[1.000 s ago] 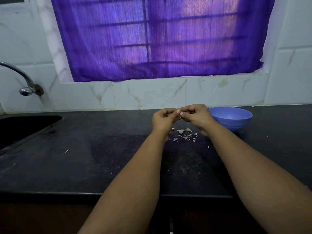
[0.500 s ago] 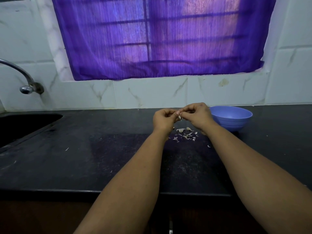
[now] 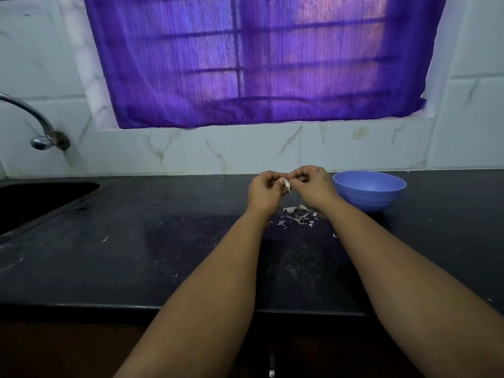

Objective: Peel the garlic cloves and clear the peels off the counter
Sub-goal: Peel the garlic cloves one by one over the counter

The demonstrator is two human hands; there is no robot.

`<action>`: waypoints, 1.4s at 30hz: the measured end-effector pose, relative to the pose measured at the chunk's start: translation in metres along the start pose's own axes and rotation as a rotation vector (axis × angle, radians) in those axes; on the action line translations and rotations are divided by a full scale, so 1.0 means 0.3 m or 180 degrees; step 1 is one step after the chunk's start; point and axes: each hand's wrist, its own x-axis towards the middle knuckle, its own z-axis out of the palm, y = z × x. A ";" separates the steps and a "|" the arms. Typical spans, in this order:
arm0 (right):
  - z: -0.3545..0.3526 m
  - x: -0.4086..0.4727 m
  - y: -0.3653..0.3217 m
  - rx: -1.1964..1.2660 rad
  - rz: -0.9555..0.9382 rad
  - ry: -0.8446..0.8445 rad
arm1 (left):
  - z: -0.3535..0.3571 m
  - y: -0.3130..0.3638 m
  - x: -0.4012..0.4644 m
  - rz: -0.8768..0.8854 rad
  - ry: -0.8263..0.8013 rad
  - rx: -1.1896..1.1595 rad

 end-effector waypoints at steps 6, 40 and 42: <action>-0.003 -0.004 0.009 0.0640 0.0170 -0.0246 | -0.011 0.003 -0.003 -0.0132 0.0029 -0.0189; 0.002 -0.018 -0.019 -0.0779 -0.0014 -0.0033 | -0.002 0.005 -0.006 -0.0400 -0.0052 -0.0454; -0.007 -0.015 -0.005 -0.0897 0.0033 -0.0011 | -0.002 0.009 -0.007 -0.0424 -0.0066 -0.0528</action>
